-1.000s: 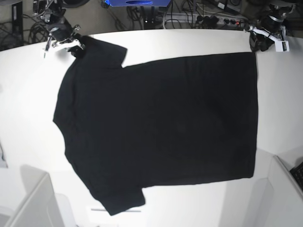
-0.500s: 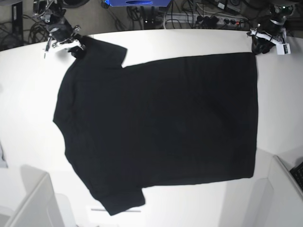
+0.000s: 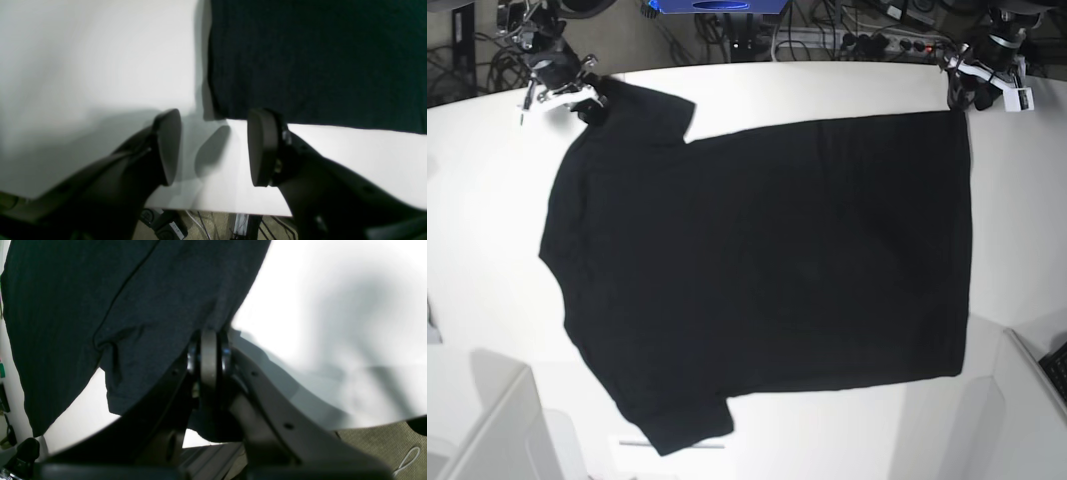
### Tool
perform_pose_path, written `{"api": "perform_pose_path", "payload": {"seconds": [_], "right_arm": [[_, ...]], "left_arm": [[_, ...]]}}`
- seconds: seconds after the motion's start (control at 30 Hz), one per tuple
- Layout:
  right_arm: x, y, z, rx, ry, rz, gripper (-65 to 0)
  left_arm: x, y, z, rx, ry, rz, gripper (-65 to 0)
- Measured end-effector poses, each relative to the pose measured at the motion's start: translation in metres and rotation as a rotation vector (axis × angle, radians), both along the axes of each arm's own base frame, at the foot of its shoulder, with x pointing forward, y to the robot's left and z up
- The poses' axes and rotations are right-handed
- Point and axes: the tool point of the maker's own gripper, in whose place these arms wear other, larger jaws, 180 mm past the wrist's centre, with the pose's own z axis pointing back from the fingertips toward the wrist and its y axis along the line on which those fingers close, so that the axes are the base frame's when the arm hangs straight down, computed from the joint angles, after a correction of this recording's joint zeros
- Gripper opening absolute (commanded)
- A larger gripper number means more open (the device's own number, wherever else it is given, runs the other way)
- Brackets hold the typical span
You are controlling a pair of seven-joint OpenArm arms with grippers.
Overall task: Fold the T-shirt properly
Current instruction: 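Grasp the shoulder corners with both grippers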
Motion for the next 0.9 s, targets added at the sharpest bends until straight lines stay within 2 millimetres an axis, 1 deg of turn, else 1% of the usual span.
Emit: {"api": "perform_pose_path", "payload": {"seconds": [0.17, 0.3, 0.33, 0.47, 0.63, 0.67, 0.7, 0.83, 0.9], "right_arm": [[0.0, 0.0, 0.0, 0.001, 0.001, 0.002, -65.0], [0.001, 0.0, 0.0, 0.0, 0.0, 0.001, -65.0], [0.0, 0.0, 0.0, 0.001, 0.0, 0.001, -65.0], [0.001, 0.0, 0.0, 0.0, 0.0, 0.001, -65.0], [0.0, 0.0, 0.0, 0.001, 0.001, 0.001, -65.0], [0.0, 0.0, 0.0, 0.001, 0.001, 0.001, -65.0], [0.0, 0.0, 0.0, 0.001, 0.001, 0.001, -65.0], [0.0, 0.0, 0.0, 0.001, 0.001, 0.002, -65.0], [0.0, 0.0, 0.0, 0.001, 0.001, 0.001, -65.0]], "left_arm": [[0.013, 0.003, -0.008, -0.052, -0.051, 0.049, -33.4], [0.015, 0.003, -0.008, -0.058, -0.06, 0.056, -33.4], [0.015, 0.002, -0.008, -0.06, -0.061, 0.054, -33.4], [0.024, -0.013, -0.01, -0.084, -0.072, 0.015, -33.6], [0.03, -0.015, -0.011, -0.097, -0.085, 0.014, -34.4], [0.03, -0.015, -0.011, -0.098, -0.085, 0.016, -36.7], [0.03, -0.014, -0.012, -0.096, -0.084, 0.016, -40.8], [0.027, -0.013, -0.018, -0.114, -0.072, 0.03, -65.0], [0.027, -0.016, -0.021, -0.137, -0.053, 0.022, -65.0]]}}
